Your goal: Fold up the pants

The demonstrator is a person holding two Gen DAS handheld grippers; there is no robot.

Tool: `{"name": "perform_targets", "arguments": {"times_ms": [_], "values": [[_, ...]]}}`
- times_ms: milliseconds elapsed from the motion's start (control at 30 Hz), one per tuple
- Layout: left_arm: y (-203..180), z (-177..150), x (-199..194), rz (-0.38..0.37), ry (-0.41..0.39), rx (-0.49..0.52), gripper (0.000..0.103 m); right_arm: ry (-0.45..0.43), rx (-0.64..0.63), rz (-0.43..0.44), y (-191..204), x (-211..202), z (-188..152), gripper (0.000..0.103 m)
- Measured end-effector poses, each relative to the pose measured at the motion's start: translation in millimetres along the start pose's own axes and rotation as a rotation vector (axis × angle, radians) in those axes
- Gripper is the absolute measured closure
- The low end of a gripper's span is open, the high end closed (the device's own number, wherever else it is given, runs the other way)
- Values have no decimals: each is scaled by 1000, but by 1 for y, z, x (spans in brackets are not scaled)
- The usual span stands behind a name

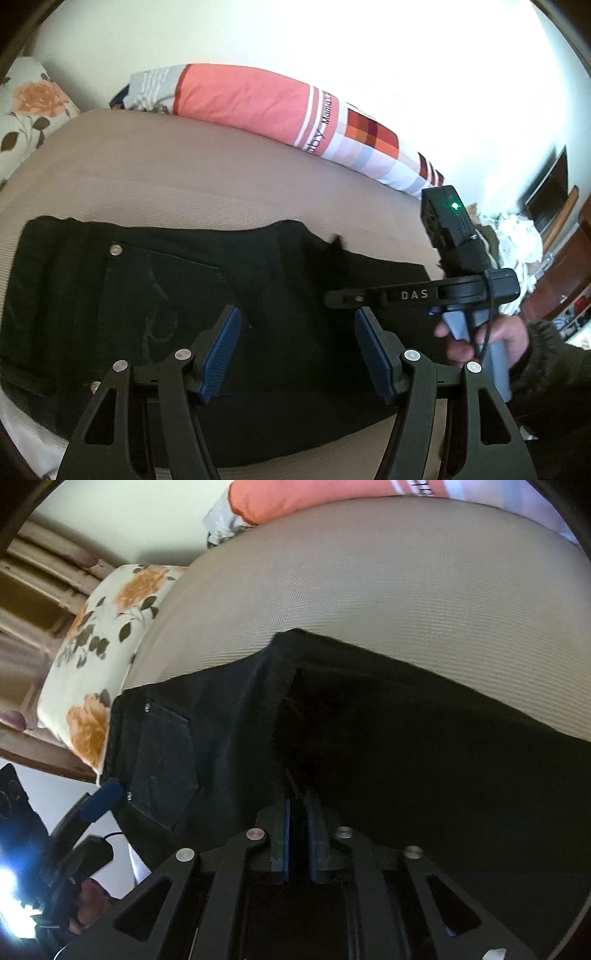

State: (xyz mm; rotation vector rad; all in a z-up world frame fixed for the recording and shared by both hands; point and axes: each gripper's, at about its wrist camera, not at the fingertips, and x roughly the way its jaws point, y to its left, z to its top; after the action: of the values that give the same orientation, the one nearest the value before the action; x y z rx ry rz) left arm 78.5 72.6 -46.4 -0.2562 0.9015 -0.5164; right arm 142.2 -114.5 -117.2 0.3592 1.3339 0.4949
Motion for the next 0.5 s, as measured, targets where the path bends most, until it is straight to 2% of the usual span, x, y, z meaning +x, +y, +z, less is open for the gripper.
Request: {"name": "perform_targets", "arguments": {"times_ms": [33, 67, 267, 367, 433, 500], "values": [[-2, 1, 2, -14, 8, -1, 38, -3, 9, 29, 0, -3, 0, 71], [-3, 2, 3, -27, 14, -3, 38, -4, 24, 65, -1, -7, -2, 67], [-14, 2, 16, -139, 89, -17, 38, -152, 89, 65, -19, -65, -22, 64], [-18, 0, 31, -208, 161, -47, 39, -192, 154, 46, -40, -87, -41, 62], [-17, 0, 42, -233, 220, -88, 40, -205, 195, 27, -56, -98, -56, 62], [-14, -1, 52, -234, 270, -130, 45, -224, 225, 10, -69, -107, -69, 61]]}}
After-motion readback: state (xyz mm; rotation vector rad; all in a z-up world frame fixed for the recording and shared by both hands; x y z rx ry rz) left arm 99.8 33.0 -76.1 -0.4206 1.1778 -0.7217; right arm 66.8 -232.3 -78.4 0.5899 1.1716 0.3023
